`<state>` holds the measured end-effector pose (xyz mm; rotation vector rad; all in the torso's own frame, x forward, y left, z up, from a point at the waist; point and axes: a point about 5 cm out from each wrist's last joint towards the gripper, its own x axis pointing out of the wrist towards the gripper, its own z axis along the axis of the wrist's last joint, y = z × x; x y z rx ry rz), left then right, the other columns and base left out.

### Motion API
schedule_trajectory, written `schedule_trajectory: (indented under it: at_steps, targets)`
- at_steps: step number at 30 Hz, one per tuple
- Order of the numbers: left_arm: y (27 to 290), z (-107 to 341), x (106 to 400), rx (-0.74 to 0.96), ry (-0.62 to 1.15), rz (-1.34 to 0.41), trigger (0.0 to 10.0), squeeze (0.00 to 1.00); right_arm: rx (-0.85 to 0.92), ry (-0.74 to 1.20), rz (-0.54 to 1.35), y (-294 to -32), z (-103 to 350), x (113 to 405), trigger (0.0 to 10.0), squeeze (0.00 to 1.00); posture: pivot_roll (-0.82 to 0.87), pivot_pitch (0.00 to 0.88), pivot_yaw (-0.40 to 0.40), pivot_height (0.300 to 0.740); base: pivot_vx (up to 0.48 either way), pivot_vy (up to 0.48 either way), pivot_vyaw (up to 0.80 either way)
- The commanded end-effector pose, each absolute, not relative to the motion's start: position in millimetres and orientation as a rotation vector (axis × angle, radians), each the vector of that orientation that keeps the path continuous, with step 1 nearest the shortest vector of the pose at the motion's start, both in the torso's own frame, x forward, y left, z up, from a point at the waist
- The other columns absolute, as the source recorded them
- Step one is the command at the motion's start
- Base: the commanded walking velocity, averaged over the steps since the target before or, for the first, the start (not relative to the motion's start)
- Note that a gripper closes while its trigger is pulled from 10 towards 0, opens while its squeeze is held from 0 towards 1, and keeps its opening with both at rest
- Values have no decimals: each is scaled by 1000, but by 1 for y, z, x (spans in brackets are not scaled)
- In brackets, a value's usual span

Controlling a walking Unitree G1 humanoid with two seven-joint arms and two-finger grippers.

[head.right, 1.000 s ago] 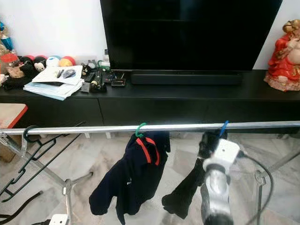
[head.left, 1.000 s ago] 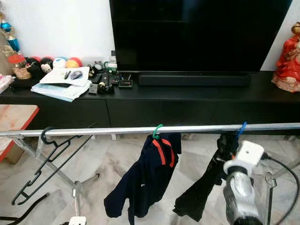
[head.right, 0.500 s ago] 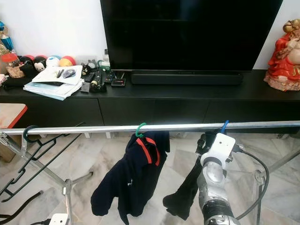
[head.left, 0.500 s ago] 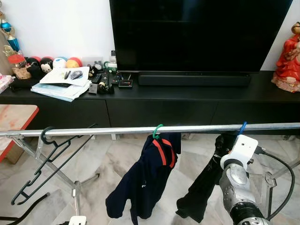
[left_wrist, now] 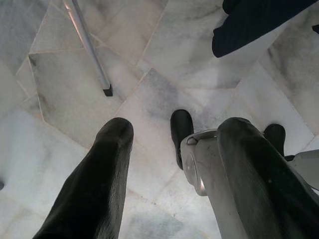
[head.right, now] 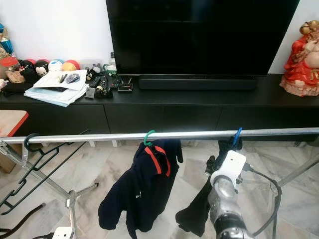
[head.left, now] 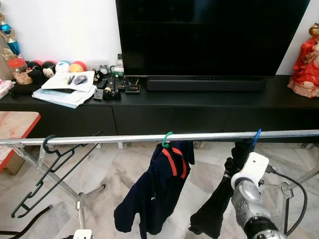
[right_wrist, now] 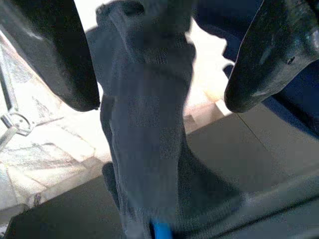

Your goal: Hang hanger

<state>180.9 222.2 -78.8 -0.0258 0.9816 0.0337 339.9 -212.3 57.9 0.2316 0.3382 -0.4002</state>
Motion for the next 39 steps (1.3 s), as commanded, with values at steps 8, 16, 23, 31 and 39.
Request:
schedule_trajectory:
  at_steps: [8,16,23,31,39]
  targets:
    - [223,-79,180,-27,985,39,10000,0,257,390,-359,-212,65,350,0,0,30,0,15,740,0,0,0]
    - [222,-79,180,-32,982,42,10000,0,256,436,-402,-221,66,350,10000,0,38,0,10,740,0,0,0]
    - [223,-80,179,-33,985,45,10000,0,261,419,-409,-228,73,354,10000,0,42,0,8,740,0,0,0]
    - [224,-80,178,-35,985,51,10000,0,243,345,-362,-224,81,359,10000,0,49,0,3,740,0,0,0]
    - [225,-81,175,-39,989,57,10000,0,126,197,-356,-218,66,338,10000,0,53,0,-2,740,0,0,0]
